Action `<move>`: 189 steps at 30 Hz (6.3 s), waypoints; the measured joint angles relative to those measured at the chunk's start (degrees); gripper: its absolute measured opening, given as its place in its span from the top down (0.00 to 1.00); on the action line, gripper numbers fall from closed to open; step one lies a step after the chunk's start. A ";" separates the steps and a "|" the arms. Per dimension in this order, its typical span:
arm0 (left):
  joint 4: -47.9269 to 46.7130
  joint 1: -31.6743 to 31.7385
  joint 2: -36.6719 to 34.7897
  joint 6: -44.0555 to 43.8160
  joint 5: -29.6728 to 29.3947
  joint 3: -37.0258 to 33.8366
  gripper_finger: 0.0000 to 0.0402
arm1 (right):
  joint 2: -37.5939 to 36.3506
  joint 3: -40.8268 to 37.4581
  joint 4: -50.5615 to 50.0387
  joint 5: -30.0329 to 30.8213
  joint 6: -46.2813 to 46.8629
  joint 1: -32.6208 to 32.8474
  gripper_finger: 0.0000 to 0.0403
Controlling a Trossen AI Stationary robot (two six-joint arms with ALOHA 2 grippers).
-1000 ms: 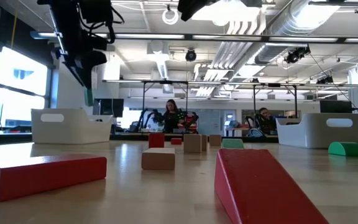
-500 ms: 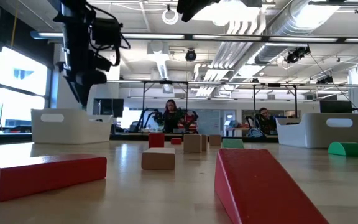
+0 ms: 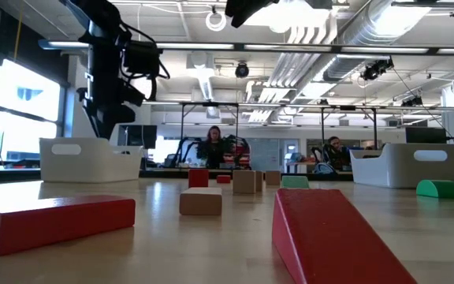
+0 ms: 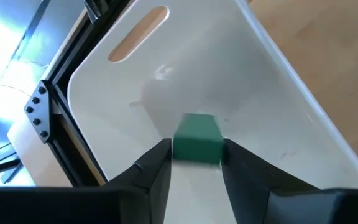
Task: Sort & place blocks by color
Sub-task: Put the green block into the white bin, then put the red block in the gray bin
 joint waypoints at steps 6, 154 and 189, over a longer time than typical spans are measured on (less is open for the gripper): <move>-0.09 -0.02 -0.04 1.16 -0.17 0.00 0.61 | 0.00 0.00 0.00 0.10 0.03 0.00 0.55; -3.39 -38.34 -26.36 -14.36 11.79 3.15 0.55 | 26.61 0.00 -3.87 -8.76 -17.65 -8.14 0.74; -3.19 -38.34 -26.37 -17.81 11.17 3.15 0.55 | 9.83 -16.06 -20.10 21.21 12.95 2.13 0.74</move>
